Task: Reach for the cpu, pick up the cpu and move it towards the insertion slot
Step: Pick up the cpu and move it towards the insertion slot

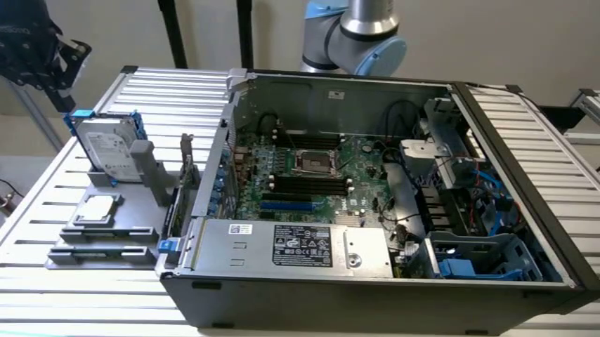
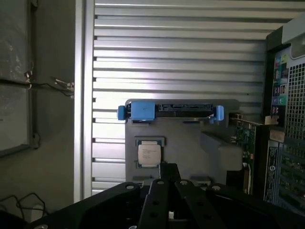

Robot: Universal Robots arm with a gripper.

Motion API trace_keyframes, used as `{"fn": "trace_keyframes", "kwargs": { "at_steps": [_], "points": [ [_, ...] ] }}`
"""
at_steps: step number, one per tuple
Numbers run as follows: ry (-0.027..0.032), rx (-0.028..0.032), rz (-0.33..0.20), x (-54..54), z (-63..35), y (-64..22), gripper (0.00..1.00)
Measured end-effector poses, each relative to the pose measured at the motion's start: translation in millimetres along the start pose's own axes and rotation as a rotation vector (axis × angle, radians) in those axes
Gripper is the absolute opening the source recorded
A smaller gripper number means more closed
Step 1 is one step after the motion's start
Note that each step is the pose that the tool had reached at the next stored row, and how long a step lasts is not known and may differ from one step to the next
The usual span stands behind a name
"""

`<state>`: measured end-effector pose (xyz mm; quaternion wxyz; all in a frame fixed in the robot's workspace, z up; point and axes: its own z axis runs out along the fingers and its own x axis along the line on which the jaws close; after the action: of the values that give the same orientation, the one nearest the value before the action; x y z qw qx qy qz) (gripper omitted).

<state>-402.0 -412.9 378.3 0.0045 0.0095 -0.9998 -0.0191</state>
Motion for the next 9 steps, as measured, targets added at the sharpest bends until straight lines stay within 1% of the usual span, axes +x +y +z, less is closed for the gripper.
{"fn": "trace_keyframes", "kwargs": {
  "at_steps": [6, 9],
  "points": [
    [0.0064, -0.0001, 0.0, 5.2, 5.9, -10.4, 0.11],
    [0.0091, -0.0002, 0.0, 7.8, 8.6, -14.2, 0.11]
  ]
}}
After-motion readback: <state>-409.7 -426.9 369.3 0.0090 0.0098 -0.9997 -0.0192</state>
